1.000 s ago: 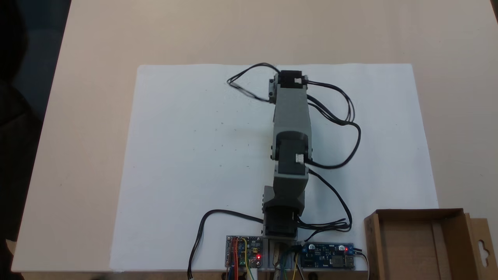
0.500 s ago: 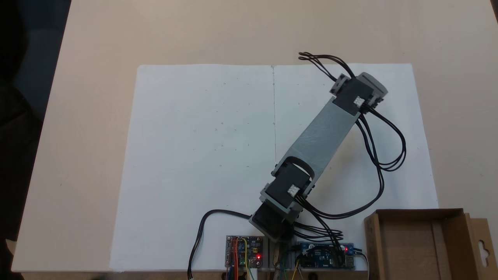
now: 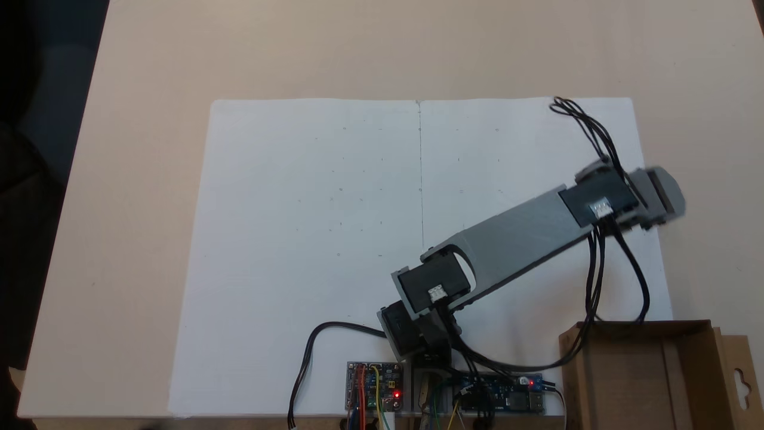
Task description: Grasp a green dice and put it in the bin.
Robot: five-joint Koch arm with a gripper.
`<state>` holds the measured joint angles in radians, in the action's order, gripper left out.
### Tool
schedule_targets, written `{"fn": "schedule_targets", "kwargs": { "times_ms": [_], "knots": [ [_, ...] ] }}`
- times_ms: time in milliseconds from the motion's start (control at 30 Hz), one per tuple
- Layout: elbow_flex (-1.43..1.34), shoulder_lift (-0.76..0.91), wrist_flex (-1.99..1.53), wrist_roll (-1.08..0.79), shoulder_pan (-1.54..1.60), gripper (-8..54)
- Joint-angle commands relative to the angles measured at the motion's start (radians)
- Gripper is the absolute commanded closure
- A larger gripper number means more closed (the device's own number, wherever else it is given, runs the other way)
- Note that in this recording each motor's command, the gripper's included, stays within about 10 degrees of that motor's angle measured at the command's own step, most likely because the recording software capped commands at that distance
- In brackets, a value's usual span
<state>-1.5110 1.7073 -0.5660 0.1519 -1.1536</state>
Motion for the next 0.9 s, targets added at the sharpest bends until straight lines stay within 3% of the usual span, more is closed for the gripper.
{"fn": "schedule_targets", "kwargs": {
  "times_ms": [0,367,867],
  "knots": [
    [0.057,0.051,0.048,0.002,-0.078,32.9],
    [0.095,0.035,0.048,-0.135,-0.525,32.9],
    [0.095,-0.184,-0.149,-0.288,-0.683,32.9]
  ]
}}
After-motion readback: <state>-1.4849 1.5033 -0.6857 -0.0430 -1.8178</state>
